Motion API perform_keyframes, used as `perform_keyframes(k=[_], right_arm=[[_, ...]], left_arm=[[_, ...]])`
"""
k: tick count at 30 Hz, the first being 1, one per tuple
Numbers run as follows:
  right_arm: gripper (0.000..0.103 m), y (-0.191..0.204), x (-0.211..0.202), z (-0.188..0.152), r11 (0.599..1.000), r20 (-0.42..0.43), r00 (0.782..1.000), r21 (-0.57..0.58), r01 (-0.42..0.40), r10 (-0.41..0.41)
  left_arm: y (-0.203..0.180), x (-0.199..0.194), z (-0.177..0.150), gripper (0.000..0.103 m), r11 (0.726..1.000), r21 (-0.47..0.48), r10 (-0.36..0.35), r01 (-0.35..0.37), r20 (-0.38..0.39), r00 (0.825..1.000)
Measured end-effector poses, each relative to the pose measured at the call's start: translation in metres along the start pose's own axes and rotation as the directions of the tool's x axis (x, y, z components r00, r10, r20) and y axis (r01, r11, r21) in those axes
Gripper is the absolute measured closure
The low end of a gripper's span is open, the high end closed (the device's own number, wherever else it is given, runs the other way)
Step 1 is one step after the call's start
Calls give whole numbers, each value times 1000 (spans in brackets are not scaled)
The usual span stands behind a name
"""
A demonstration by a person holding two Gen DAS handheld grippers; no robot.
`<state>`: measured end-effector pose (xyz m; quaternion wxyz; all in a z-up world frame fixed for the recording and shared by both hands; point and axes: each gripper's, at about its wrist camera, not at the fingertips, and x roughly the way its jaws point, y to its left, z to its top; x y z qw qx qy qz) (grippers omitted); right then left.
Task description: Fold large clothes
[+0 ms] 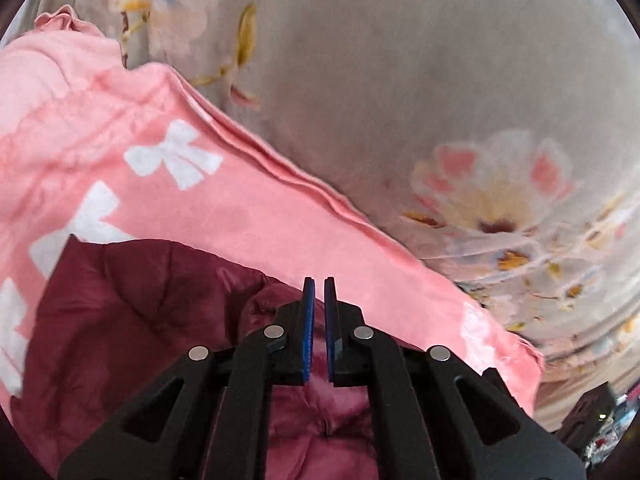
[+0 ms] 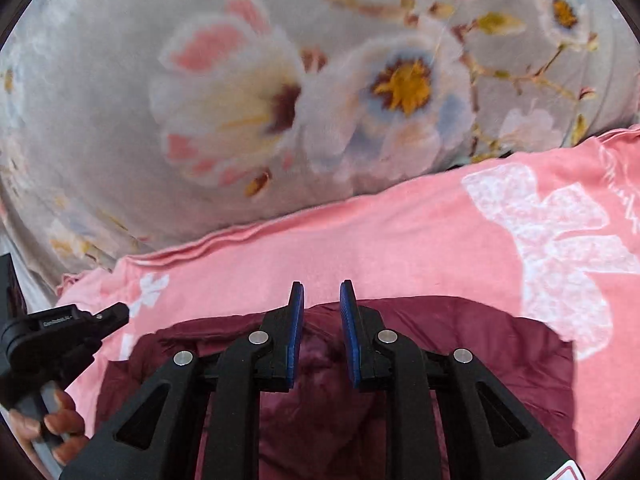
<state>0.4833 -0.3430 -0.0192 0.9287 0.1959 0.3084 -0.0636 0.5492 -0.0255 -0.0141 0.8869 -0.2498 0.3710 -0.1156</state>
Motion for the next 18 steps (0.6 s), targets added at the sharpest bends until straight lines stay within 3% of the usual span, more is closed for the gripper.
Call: perform_keyframes(k=[4,11,18], right_arm=[[86,2,23,-17,1000,-59,998,-10,-17,17],[96,-7,39,-44,997,-142,989,-71,42,-52],[103,-17,61,-57,994,-231,968,-72,82,-97]], left_arm=[[3,38,-15,100,998,33,62,-60,-66,996],[28,59,-46,100,992,50,121,-115,-138,983],[39,68,-62,100,989,72,142,-133,-140,980]])
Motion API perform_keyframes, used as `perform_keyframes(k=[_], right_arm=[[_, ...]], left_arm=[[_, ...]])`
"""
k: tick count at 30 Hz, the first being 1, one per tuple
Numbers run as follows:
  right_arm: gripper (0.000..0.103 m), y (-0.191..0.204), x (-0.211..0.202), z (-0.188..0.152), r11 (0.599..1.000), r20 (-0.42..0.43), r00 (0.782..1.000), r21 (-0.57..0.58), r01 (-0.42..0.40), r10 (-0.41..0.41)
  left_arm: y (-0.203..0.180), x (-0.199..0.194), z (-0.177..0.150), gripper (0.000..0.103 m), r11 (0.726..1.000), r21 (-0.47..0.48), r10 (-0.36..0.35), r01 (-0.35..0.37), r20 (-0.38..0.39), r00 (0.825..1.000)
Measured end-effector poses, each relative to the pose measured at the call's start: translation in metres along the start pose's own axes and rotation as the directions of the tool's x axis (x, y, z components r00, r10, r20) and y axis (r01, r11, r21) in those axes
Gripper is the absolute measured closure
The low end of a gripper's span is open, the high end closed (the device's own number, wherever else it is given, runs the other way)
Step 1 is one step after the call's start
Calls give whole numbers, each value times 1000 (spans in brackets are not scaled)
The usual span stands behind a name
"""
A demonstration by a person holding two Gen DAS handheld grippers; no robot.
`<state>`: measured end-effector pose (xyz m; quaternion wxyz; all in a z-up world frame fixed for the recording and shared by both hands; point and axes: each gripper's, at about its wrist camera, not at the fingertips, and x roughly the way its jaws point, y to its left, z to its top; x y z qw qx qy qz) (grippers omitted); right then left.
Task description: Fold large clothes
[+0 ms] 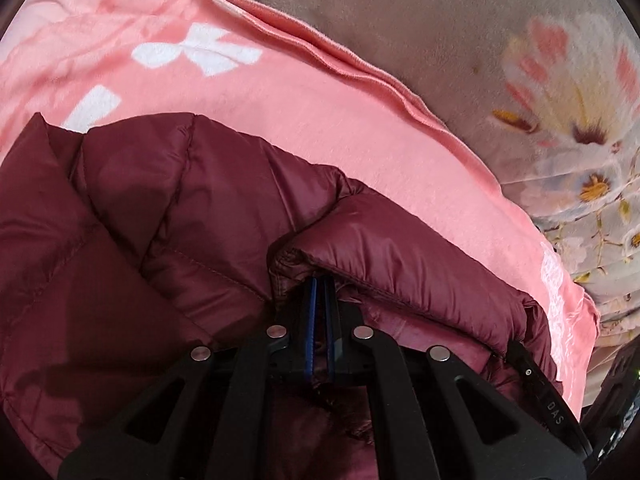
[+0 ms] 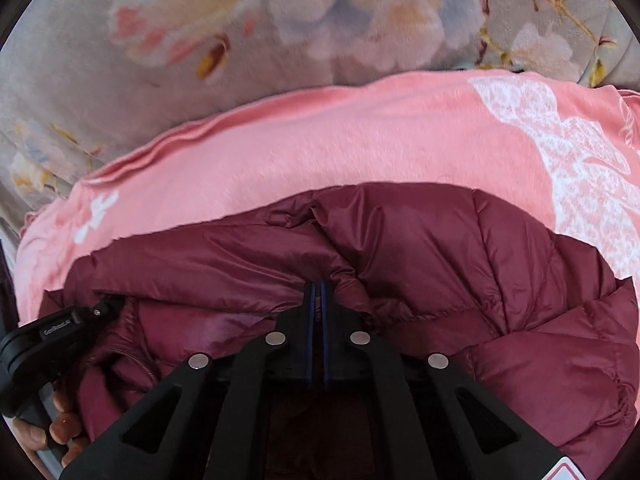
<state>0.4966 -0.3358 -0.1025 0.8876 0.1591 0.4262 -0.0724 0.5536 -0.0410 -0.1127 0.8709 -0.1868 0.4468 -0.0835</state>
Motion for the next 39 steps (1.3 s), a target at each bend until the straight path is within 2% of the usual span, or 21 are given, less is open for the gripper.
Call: perform_keyframes(k=[4,7,10,14,18,19,20,21,23,24,26,28,30,33,35,37,39], right_arm=[[103,12,7,-3,995,-5,997,-63,72,-72],[103,14,9,-4,992,2,995,-78,95,-95],[103,9,-2,-7,996,22,997,-48,76,-75],[98,8,-66,-31,1000,97,995,-23,-10,12],[90,-2,-181,-85,987,235,963,-122,-107,134],[85,-6,-212,-103,979,255,950,-143,-145,178],[75,-8,-232,-115,973,265,942,-159,-167,205],[69,-12,-263,-136,966,282,932,-184,-181,229],[52,-19,-308,-172,960,308,922,-221,-173,236],[50,-24,-330,-194,958,308,923,-236,-160,230],[48,-31,-359,-231,962,297,938,-250,-107,182],[47,-41,-380,-269,968,261,957,-244,-61,126],[47,-54,-392,-297,978,224,969,-199,-58,103],[47,-78,-403,-329,991,177,982,-122,-50,71],[47,-89,-406,-345,995,154,987,-98,-27,42],[44,-98,-405,-355,996,147,989,-89,1,12],[40,-104,-397,-356,996,143,989,-79,44,-32]], left_arm=[[3,3,-4,100,1000,25,8,-9,16,1000],[6,5,-5,102,1000,26,14,-14,20,1000],[5,6,-6,103,999,28,15,-15,23,1000],[13,-25,-14,103,1000,6,-14,14,49,999],[29,-104,-33,102,995,12,-104,103,117,988],[35,-140,-44,100,993,37,-114,110,151,982],[37,-162,-50,92,993,53,-117,109,176,978],[43,-199,-64,76,992,75,-118,104,214,970],[54,-251,-87,58,992,83,-118,99,269,956],[61,-278,-100,52,991,83,-124,104,294,948],[78,-330,-131,50,993,73,-114,96,313,943],[99,-368,-160,47,996,38,-86,79,299,950],[122,-395,-190,47,999,-14,-33,38,278,960],[164,-438,-240,47,993,-109,68,-42,245,967],[184,-462,-269,47,985,-156,106,-71,228,968],[194,-483,-290,47,980,-166,147,-111,216,965],[200,-490,-299,46,980,-160,148,-118,193,970]])
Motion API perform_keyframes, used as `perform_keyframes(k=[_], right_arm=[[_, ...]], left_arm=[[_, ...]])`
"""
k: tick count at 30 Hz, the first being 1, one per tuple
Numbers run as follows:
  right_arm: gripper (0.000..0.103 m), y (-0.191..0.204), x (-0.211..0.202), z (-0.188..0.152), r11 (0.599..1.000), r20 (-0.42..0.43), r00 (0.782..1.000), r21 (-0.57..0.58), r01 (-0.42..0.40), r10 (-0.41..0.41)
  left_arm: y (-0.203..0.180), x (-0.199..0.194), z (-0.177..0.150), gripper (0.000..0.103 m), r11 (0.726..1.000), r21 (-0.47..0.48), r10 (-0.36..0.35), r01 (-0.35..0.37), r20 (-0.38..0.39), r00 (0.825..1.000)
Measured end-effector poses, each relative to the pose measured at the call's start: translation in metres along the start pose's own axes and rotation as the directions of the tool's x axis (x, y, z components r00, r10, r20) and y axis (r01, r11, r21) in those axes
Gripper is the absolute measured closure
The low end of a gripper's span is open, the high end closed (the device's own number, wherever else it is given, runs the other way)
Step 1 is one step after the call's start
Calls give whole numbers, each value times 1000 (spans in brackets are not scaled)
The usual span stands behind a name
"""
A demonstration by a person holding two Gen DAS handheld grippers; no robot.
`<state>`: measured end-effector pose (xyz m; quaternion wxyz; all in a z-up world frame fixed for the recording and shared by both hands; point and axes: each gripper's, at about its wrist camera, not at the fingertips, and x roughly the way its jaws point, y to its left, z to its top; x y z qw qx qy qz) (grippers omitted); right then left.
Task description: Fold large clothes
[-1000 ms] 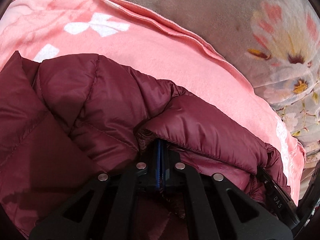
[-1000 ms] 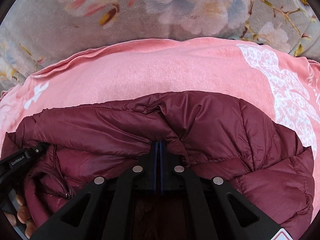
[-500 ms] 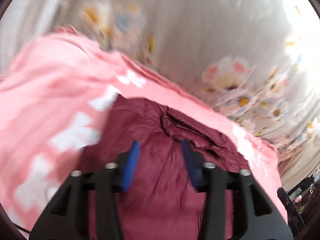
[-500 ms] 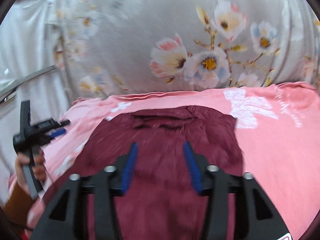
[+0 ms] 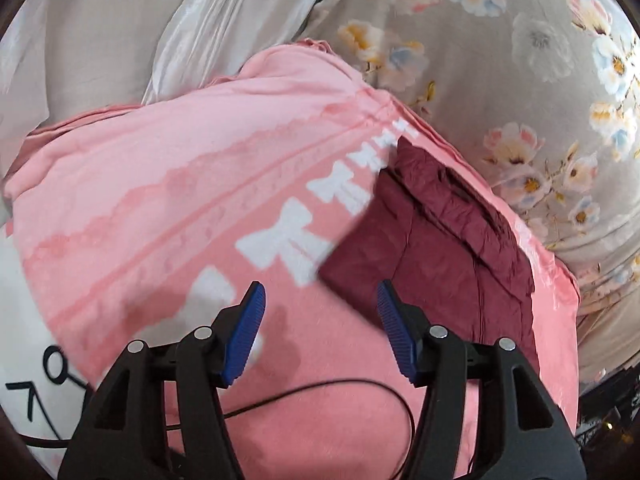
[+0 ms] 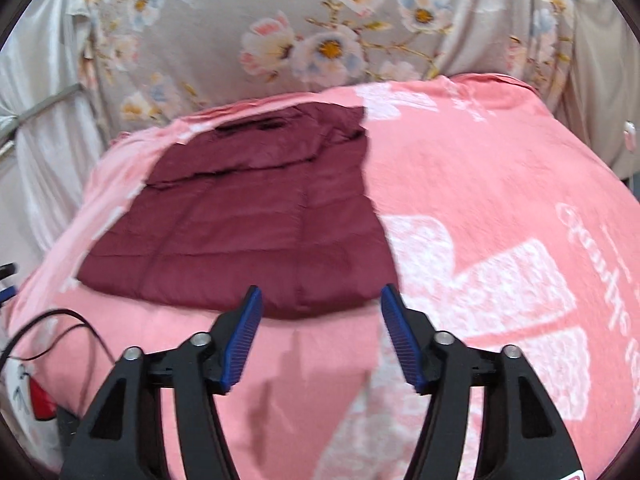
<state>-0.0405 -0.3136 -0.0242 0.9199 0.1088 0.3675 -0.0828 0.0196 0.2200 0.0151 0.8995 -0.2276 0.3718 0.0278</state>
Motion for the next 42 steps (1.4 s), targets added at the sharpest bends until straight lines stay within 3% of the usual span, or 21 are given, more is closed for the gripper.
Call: perform_keyframes(k=[2,6,12,16,17,18,19,20,21,22,26,30,37,42], right_arm=[[39,-5,11,0,999,-9,999,8,45,-45],[39,-18,38,5,993,-28,994,64,104,-103],[39,-28,65,6,986,-95,991,123,110,-99],[40,-28,76,7,984,-118,992,164,63,-44],[45,-29,77,8,983,-118,992,175,54,-34],[51,-29,79,9,980,-116,993,194,37,-15],[66,-29,81,11,978,-119,993,209,19,6],[82,-28,82,12,976,-119,993,218,10,16],[90,-26,81,14,975,-112,993,222,4,22],[97,-24,77,16,975,-99,995,222,3,19],[100,-14,37,27,976,-2,999,214,-35,37],[100,4,-29,37,990,117,991,116,-74,60],[100,27,-186,5,980,293,941,-151,-129,169],[100,22,-257,-19,970,337,919,-196,-141,202]], left_arm=[[5,10,1,39,999,-28,-38,38,-30,999],[4,64,10,39,984,-106,-156,145,-102,982],[-15,145,6,39,993,-63,-106,95,-193,975],[-14,163,3,39,992,-89,-105,89,-192,976],[-15,163,4,40,991,-93,-114,97,-195,974],[-17,165,5,48,988,-107,-135,116,-201,970],[-17,167,4,56,985,-118,-151,128,-210,966],[-17,170,4,75,981,-130,-172,145,-229,958],[-17,173,4,86,975,-146,-199,166,-247,948],[-17,171,4,90,970,-162,-215,179,-243,946],[-30,136,10,98,965,-122,-252,234,-171,953],[-47,78,19,99,945,-63,-327,322,-103,939],[-44,-70,5,99,896,97,-437,434,17,899],[-24,-169,-8,99,873,138,-485,468,145,862]])
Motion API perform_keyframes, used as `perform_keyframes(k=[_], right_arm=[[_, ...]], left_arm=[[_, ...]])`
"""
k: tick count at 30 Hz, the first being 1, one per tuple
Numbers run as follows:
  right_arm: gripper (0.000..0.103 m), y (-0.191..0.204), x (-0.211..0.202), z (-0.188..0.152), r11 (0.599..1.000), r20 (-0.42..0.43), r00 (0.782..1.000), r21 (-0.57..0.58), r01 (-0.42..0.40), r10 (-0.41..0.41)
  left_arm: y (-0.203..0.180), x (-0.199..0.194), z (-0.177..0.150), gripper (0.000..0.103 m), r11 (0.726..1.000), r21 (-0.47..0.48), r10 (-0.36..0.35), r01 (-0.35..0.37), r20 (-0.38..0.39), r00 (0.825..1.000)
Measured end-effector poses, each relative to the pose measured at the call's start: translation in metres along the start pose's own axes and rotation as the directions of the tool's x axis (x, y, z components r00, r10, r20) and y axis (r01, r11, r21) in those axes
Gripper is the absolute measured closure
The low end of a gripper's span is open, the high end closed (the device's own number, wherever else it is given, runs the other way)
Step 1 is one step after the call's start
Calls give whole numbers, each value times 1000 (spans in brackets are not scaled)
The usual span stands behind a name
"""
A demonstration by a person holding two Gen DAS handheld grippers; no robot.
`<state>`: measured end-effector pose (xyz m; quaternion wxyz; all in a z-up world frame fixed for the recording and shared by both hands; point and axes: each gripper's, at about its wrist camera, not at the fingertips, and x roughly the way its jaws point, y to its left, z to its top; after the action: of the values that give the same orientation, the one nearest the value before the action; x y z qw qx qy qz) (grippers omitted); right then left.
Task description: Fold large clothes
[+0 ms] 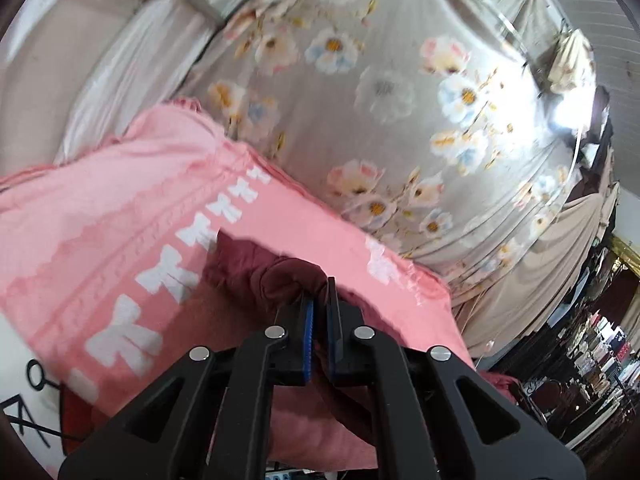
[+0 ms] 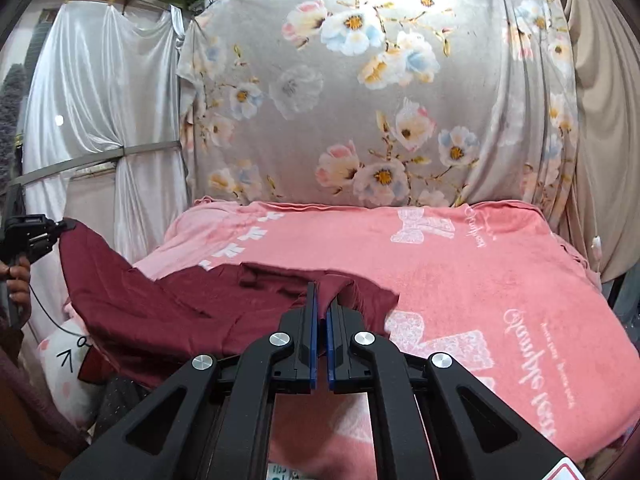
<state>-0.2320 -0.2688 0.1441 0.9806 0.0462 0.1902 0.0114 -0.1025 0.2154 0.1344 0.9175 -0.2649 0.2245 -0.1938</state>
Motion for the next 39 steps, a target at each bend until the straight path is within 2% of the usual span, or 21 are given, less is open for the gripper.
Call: perform_keyframes(k=[3,5,8,10,14,21,24,32,35,36,37,39], right_arm=[[100,-5,-9,2,999,14,1000,38,-3,2],[100,-13,6,4,997,15,1000,73,-3,2],[100,-31,54,2,992,-35,999,123,25,-21],[100,-47,92,-2,982,-73,997,184,38,-25],[100,-59,146,-9,973,-122,991,212,88,-63],[100,-71,224,-15,964,-184,972,197,180,-144],[100,-77,255,-20,957,-220,963,206,204,-158],[100,-88,322,-44,941,-337,922,207,269,-190],[100,-90,333,-46,938,-358,914,210,277,-190],[100,-90,335,-47,938,-364,911,205,280,-192],[100,-89,337,-47,938,-369,908,198,284,-196],[100,-87,344,-49,938,-386,898,179,297,-211]], left_arm=[[-10,-25,1,99,1000,8,-5,4,56,998],[-15,-20,4,99,1000,20,-1,0,65,998],[-13,16,5,99,997,47,62,-64,30,998],[-8,52,5,99,986,78,151,-151,7,989],[16,119,7,99,955,84,287,-284,-31,957],[51,194,18,99,917,57,399,-396,-70,914],[67,225,23,99,888,65,459,-455,-75,885],[102,292,5,100,873,79,487,-481,-205,849],[104,290,-1,100,901,57,430,-430,-251,867],[103,288,-3,96,912,51,405,-407,-269,874],[101,286,-4,90,916,49,394,-398,-286,873],[104,284,-7,53,918,28,384,-395,-305,871]])
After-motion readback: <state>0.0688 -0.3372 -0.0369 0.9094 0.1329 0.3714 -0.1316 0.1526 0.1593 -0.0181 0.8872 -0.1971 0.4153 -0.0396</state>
